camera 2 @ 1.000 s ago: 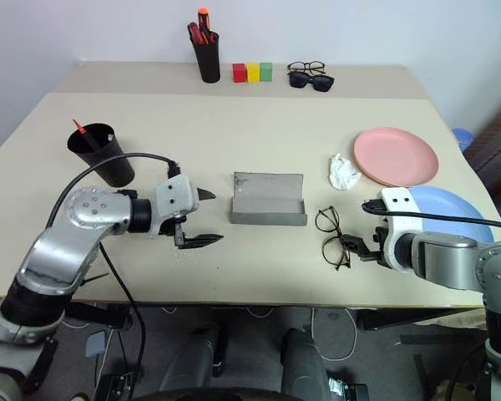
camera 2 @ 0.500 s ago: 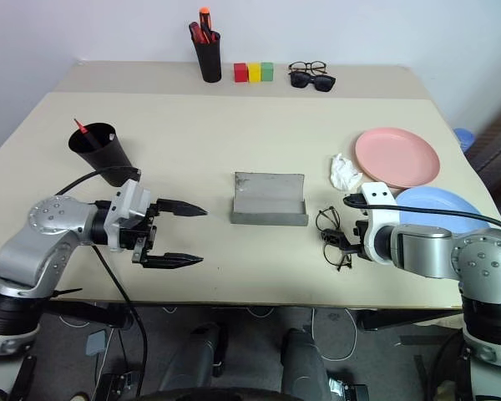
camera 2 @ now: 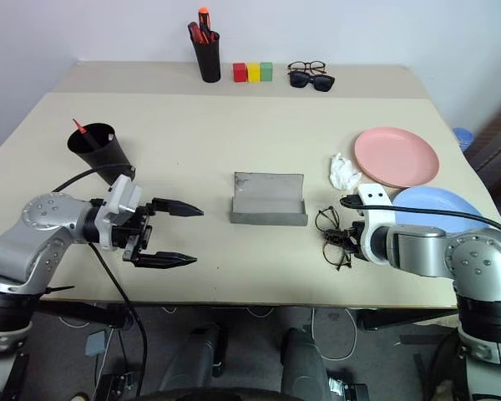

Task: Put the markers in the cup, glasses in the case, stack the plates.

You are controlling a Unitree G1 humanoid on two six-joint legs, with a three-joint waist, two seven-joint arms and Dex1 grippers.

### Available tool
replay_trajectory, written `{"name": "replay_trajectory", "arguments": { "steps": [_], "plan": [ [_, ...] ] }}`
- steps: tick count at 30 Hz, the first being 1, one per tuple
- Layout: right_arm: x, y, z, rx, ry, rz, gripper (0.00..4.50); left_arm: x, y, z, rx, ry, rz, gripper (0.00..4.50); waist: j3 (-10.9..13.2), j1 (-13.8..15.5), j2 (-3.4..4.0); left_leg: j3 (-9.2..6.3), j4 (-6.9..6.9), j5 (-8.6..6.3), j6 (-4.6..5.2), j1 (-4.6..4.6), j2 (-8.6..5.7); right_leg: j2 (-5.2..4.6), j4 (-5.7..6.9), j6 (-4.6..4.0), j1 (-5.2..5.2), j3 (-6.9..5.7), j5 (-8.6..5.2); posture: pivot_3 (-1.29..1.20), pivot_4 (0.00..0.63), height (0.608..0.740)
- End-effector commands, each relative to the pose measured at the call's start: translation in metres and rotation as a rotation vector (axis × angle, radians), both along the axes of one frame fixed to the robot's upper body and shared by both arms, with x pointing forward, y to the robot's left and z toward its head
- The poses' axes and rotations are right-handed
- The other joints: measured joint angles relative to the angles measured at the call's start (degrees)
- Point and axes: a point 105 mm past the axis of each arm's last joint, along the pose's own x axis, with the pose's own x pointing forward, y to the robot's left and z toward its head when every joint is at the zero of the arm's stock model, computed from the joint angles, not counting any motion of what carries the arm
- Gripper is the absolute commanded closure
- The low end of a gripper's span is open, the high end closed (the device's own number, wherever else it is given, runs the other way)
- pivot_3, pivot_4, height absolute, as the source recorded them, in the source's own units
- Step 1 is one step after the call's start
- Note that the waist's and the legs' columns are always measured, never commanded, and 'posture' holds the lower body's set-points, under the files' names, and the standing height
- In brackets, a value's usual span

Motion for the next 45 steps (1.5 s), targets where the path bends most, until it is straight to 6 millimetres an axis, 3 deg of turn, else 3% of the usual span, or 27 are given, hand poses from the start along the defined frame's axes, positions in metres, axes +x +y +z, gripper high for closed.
{"name": "replay_trajectory", "arguments": {
  "steps": [1,3,4,11,16,21,24,27,31,36,43,45],
  "plan": [
    [0.006,0.003,0.007,0.009,-0.040,0.005,3.07,-0.003,-0.001,0.014,0.002,-0.059,-0.006,0.00,0.00,-0.01,0.00,0.00,0.00,0.00,0.00,0.00,0.00,0.00,0.00,0.00,0.00,0.00,0.00,0.00,0.150,0.740],
    [0.007,0.003,0.004,0.004,-0.032,0.005,4.15,-0.003,-0.001,0.016,0.005,-0.066,0.004,0.00,0.00,-0.01,0.00,0.00,-0.01,0.00,0.00,0.00,0.00,0.00,-0.01,0.00,-0.01,0.00,0.00,0.00,0.150,0.740],
    [0.007,0.002,0.003,0.002,-0.027,0.004,4.47,-0.003,-0.001,0.018,0.006,-0.068,0.008,0.00,-0.05,-0.02,-0.06,0.00,-0.02,0.00,0.00,0.01,0.00,0.00,-0.01,0.00,0.00,0.00,0.00,0.00,0.150,0.740],
    [0.008,-0.011,0.006,-0.039,-0.037,-0.002,4.47,-0.002,-0.003,0.023,-0.003,-0.075,0.044,0.00,-0.13,-0.03,-0.18,0.01,-0.02,-0.01,-0.02,0.05,0.04,0.01,-0.12,-0.04,0.05,-0.01,0.02,0.00,0.150,0.740],
    [0.034,-0.016,0.048,-0.066,-0.244,0.001,4.47,0.002,-0.005,0.024,-0.026,-0.073,0.066,0.00,-0.09,0.02,-0.13,0.03,0.00,-0.01,-0.02,0.00,0.03,-0.01,-0.16,-0.04,0.02,0.00,0.02,0.00,0.150,0.740],
    [0.064,0.016,0.097,-0.042,-0.486,0.136,4.47,0.005,-0.006,0.022,-0.050,-0.043,0.078,0.00,-0.05,-0.52,-0.08,0.13,-0.13,-0.01,-0.02,-0.07,0.04,-0.02,-0.14,-0.06,-0.16,0.03,0.04,0.00,0.150,0.740],
    [0.071,0.045,0.108,-0.016,-0.536,0.257,4.47,0.005,-0.002,0.019,-0.054,-0.019,0.081,0.00,-0.05,-0.92,-0.08,0.12,-0.31,-0.01,-0.01,-0.06,0.06,0.03,-0.09,-0.04,-0.25,0.02,0.02,0.00,0.150,0.740],
    [0.068,0.087,0.107,0.017,-0.539,0.447,4.47,0.002,0.002,0.018,-0.050,-0.015,0.078,0.00,-0.04,-1.35,-0.08,0.13,-0.43,0.00,0.00,-0.08,0.06,0.03,-0.09,0.00,-0.29,0.02,0.01,0.00,0.150,0.740],
    [0.070,0.105,0.096,-0.012,-0.520,0.551,4.47,-0.001,0.003,0.017,-0.040,-0.015,0.081,0.00,-0.03,-1.15,-0.08,0.13,-0.43,0.00,0.00,-0.08,0.06,0.03,-0.04,0.01,-0.32,0.02,0.00,0.00,0.150,0.740],
    [0.070,0.109,0.080,-0.091,-0.485,0.632,4.47,-0.004,0.008,0.015,-0.029,-0.017,0.103,0.00,-0.03,-1.39,-0.08,0.15,-0.25,-0.01,-0.02,-0.10,0.05,0.00,-0.05,-0.01,-0.27,0.03,0.02,0.00,0.150,0.740],
    [0.069,0.098,0.067,-0.142,-0.430,0.657,4.47,-0.006,0.011,0.013,-0.030,-0.028,0.136,0.00,-0.03,-1.34,-0.07,0.15,-0.27,-0.01,-0.02,-0.08,0.06,0.01,0.04,-0.04,-0.34,0.03,0.03,0.00,0.150,0.740],
    [0.066,0.097,0.063,-0.144,-0.409,0.671,3.79,-0.005,0.013,0.013,-0.035,-0.027,0.154,0.00,-0.03,-1.33,-0.07,0.15,-0.27,-0.01,-0.02,-0.10,0.06,0.01,0.02,-0.04,-0.34,0.03,0.03,0.00,0.150,0.740]
  ]
}}
